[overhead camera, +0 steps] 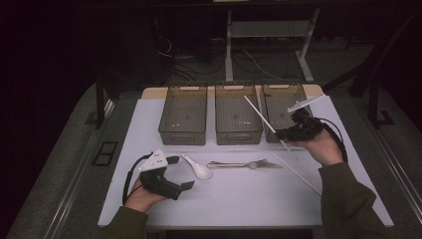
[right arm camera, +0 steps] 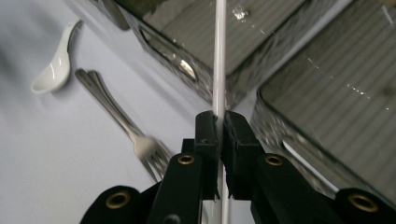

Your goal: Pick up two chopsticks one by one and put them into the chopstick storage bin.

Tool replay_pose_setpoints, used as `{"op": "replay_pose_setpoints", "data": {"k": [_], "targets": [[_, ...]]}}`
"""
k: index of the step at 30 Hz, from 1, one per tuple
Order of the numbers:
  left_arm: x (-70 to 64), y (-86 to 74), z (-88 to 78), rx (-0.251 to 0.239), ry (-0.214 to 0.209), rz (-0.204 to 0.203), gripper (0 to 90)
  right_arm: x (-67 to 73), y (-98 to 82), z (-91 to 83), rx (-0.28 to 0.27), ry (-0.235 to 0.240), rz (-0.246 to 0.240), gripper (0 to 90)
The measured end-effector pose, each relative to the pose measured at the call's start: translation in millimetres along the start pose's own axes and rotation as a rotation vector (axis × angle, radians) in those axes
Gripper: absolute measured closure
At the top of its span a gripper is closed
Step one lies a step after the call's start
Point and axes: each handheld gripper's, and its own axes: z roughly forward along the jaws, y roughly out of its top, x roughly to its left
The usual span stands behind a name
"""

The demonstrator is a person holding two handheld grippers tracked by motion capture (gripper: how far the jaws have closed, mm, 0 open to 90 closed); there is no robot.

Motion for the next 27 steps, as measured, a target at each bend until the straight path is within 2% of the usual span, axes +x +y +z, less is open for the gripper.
{"op": "replay_pose_setpoints", "data": {"k": [6,13,15,27], "targets": [[-1.4,1.0,-0.8,-0.01,0.004,0.007,0.0,5.8,25.6,10.7,-0.009,0.009,0.006,84.3],[-1.3,1.0,-0.5,-0.008,0.004,0.009,0.0,11.9,52.6,22.8,-0.024,0.042,0.013,84.3],[-1.5,1.1,-0.5,-0.012,0.004,0.008,0.0,14.4,59.7,26.4,-0.026,0.035,0.011,84.4],[-2.7,2.4,-1.1,-0.02,-0.003,0.012,0.0,27.7,103.1,48.8,-0.05,0.065,0.028,84.4]]}}
